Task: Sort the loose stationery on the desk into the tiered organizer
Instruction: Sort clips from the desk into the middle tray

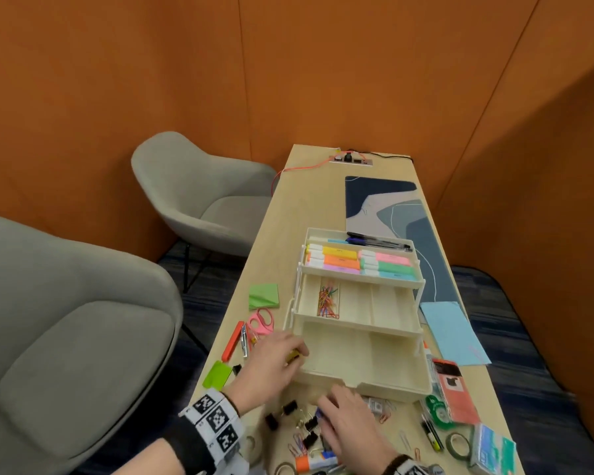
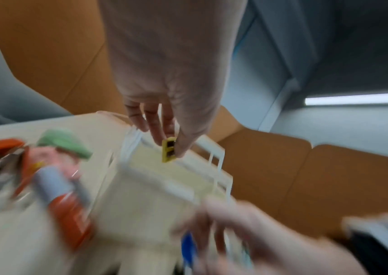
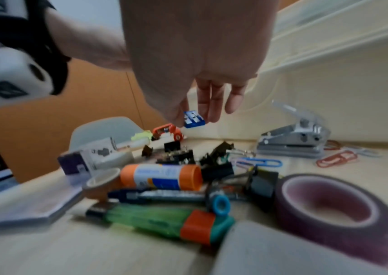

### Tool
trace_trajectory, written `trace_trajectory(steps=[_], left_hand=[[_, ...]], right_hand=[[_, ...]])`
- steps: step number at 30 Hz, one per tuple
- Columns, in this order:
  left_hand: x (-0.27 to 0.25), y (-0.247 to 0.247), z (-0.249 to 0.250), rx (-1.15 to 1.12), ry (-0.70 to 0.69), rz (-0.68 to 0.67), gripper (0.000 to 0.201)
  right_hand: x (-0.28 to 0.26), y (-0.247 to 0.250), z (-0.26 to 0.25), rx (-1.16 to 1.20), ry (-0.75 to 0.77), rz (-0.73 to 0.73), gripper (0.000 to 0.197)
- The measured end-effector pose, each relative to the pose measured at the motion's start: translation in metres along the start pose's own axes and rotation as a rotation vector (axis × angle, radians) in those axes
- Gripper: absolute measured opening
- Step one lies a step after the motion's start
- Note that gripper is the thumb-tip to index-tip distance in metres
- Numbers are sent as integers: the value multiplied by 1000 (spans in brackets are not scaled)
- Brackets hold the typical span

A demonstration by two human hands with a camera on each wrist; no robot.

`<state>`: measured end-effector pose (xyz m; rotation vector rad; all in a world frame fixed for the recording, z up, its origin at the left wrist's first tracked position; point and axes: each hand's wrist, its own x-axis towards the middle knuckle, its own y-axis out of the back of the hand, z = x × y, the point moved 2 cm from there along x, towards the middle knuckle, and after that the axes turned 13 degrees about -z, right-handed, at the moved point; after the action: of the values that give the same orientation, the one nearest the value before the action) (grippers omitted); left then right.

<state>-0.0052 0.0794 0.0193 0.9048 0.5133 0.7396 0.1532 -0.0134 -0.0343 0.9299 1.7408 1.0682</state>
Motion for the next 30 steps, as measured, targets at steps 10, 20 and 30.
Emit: trace_trajectory(steps=[10, 20, 30], left_hand=[[170, 125, -19, -514, 142, 344, 6], [240, 119, -44, -133, 172, 94, 3], [241, 121, -57, 131, 280, 98, 11]], right_hand=[[-1, 84, 41, 611, -62, 290, 33], [78, 208, 94, 675, -42, 432, 11], [197, 260, 109, 564, -166, 288, 11]])
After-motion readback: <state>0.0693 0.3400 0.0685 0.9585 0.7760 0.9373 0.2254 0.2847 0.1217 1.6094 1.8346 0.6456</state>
